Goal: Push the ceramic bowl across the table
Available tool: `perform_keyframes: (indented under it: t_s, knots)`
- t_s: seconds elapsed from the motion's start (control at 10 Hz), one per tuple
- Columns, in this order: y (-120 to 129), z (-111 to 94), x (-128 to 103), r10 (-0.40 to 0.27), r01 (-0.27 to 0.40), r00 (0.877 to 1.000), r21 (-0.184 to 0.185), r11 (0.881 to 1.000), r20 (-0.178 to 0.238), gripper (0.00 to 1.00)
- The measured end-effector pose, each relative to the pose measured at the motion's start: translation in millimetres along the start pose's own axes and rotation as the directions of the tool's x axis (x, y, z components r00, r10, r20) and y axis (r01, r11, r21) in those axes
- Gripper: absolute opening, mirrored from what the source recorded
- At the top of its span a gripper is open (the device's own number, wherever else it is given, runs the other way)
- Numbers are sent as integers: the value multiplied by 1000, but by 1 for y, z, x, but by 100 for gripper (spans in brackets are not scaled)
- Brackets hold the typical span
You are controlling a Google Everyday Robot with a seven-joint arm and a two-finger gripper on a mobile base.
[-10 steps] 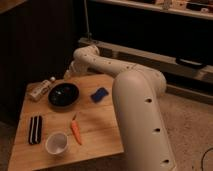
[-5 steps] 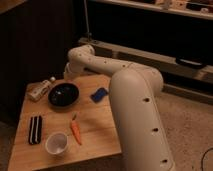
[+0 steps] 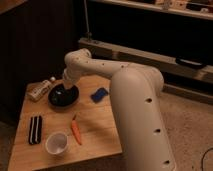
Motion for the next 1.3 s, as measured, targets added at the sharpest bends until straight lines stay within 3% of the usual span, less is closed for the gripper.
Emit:
perform_keyframes:
  t_s: [0.4,0.7,1.3]
  knots:
    - [5,28,16,-6,4,999,-32,999,-48,0]
    - [14,45,37,-17,12,992,-43,999,-127,0]
    - [12,55,71,-23,8,960,-53,999,-281,0]
